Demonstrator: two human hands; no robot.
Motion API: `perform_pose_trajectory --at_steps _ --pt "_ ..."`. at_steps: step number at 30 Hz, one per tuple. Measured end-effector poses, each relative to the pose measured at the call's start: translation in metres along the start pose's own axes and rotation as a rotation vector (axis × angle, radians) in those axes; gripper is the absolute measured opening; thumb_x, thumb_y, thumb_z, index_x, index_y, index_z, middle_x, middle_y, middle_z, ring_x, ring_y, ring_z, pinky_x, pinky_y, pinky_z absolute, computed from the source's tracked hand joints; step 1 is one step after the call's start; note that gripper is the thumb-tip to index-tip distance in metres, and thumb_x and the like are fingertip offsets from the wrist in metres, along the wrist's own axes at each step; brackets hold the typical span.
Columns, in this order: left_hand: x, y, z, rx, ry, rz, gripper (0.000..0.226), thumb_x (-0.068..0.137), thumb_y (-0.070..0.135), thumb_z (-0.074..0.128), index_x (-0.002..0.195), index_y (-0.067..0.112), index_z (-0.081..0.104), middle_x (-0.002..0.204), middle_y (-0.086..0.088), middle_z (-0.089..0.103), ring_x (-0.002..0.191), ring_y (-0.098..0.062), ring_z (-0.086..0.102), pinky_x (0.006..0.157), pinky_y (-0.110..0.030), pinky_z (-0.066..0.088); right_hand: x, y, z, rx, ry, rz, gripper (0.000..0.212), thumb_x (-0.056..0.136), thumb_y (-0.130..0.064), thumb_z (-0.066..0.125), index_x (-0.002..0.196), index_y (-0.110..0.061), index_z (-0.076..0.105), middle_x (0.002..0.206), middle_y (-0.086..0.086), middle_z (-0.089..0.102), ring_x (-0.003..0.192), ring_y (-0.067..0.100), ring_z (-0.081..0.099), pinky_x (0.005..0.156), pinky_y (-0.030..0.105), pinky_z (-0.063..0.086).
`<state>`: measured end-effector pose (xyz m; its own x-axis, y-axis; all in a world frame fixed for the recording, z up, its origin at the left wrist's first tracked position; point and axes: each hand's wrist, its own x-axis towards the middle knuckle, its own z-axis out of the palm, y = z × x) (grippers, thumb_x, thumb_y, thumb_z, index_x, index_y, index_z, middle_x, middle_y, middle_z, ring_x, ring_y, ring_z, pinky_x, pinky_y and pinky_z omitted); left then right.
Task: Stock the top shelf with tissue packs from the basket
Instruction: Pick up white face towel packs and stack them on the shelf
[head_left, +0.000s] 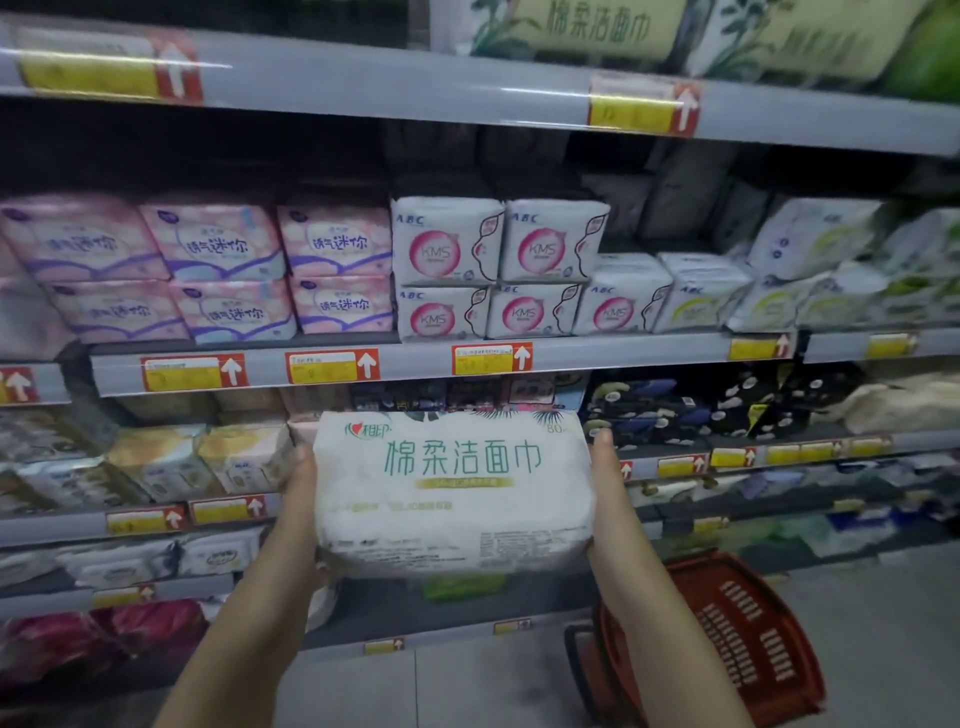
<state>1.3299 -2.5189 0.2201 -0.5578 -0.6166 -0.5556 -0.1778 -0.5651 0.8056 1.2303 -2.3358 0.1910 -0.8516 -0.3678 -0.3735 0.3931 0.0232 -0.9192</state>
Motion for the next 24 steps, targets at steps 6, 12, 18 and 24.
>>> perform_pose_trajectory --at_steps 6,12,18,24 --pt "-0.028 -0.011 0.043 0.107 -0.155 0.164 0.056 0.090 0.066 0.026 0.100 0.027 0.065 0.087 -0.001 0.076 0.090 -0.024 0.070 0.088 -0.046 0.052 0.005 -0.040 -0.051 -0.065 -0.015 0.040 0.084 0.081 -0.074 0.030 0.146 -0.020 0.036 0.149 0.007 0.040 0.138 0.025 0.036 0.115 0.044 0.025" --pt "-0.054 -0.032 0.116 0.050 -0.211 0.155 0.047 0.098 0.052 0.032 0.120 0.020 0.059 0.116 -0.010 0.067 0.105 -0.030 0.062 0.100 -0.049 0.042 0.005 -0.063 -0.124 -0.048 0.025 -0.021 0.122 0.027 -0.099 0.048 0.131 -0.035 0.050 0.145 -0.002 0.046 0.133 0.019 0.042 0.114 0.041 0.029" --pt "-0.066 -0.055 0.164 -0.052 -0.286 0.182 0.045 0.087 0.048 0.047 0.122 0.022 0.059 0.120 -0.007 0.068 0.110 -0.030 0.063 0.098 -0.051 0.044 0.005 -0.089 -0.184 -0.132 -0.054 -0.052 0.095 0.065 -0.088 0.033 0.144 -0.035 0.035 0.150 -0.005 0.038 0.138 0.019 0.035 0.116 0.042 0.023" --pt "-0.076 -0.067 0.193 -0.035 -0.372 0.257 0.060 0.071 0.050 0.064 0.124 0.023 0.059 0.113 -0.005 0.072 0.106 -0.029 0.067 0.089 -0.051 0.047 0.004 -0.113 -0.231 -0.163 -0.092 -0.151 0.081 0.073 -0.076 0.023 0.147 -0.043 0.019 0.142 -0.027 0.023 0.143 0.009 0.018 0.116 0.038 0.012"
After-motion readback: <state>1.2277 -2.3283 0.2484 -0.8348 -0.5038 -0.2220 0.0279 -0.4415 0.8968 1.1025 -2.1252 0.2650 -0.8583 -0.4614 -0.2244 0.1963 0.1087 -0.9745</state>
